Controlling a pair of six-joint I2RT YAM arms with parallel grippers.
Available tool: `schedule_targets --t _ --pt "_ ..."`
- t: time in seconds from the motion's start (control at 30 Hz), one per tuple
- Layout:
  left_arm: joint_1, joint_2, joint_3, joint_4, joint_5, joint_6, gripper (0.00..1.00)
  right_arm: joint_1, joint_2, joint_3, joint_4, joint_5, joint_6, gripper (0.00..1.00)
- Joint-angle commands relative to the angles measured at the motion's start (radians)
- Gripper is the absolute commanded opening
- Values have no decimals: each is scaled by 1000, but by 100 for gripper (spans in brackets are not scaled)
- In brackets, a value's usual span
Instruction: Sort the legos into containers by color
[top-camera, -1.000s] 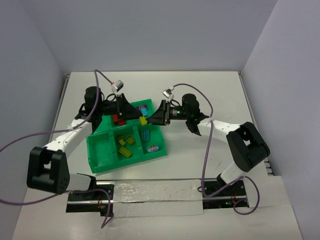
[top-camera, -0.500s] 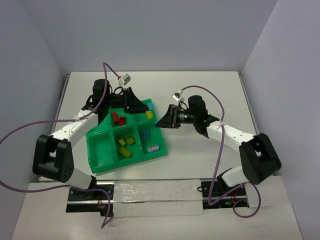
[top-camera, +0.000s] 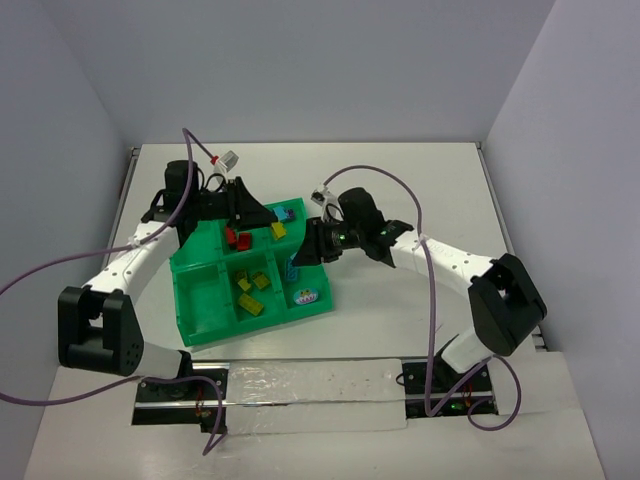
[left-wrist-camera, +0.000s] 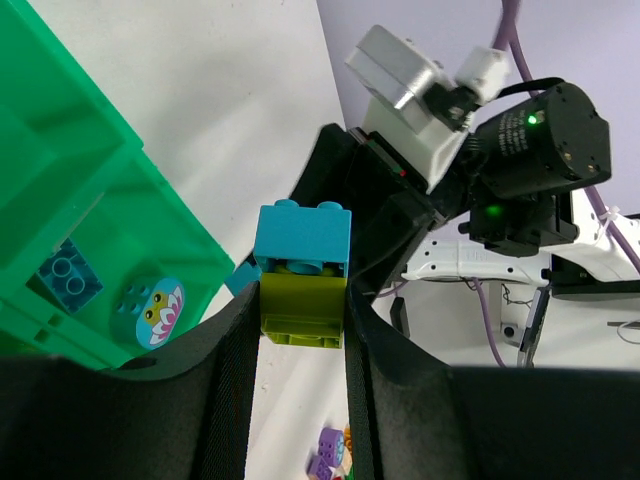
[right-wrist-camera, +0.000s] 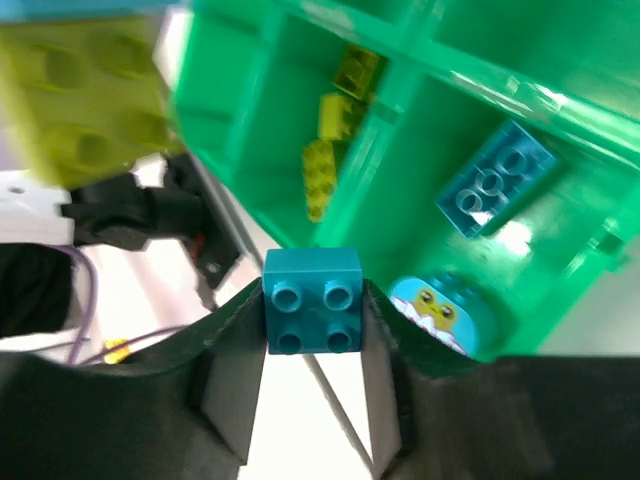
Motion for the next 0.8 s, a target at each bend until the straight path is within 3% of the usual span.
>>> schedule_targets --t 0.0,0.13,0.4,0.57,0.77 --pt "23 -61 15 -33 5 40 0 -2 25 54 -63 40 -44 58" --pt "38 -65 11 -30 20 40 0 -2 20 87 -101 46 -71 68" --pt "44 -69 14 -32 48 54 0 -51 -35 155 -125 7 -90 61" --pt "44 -73 34 -83 56 95 0 -116 -80 143 107 -214 80 61" --pt "44 -89 23 -55 85 84 0 -121 -18 177 296 -293 228 68"
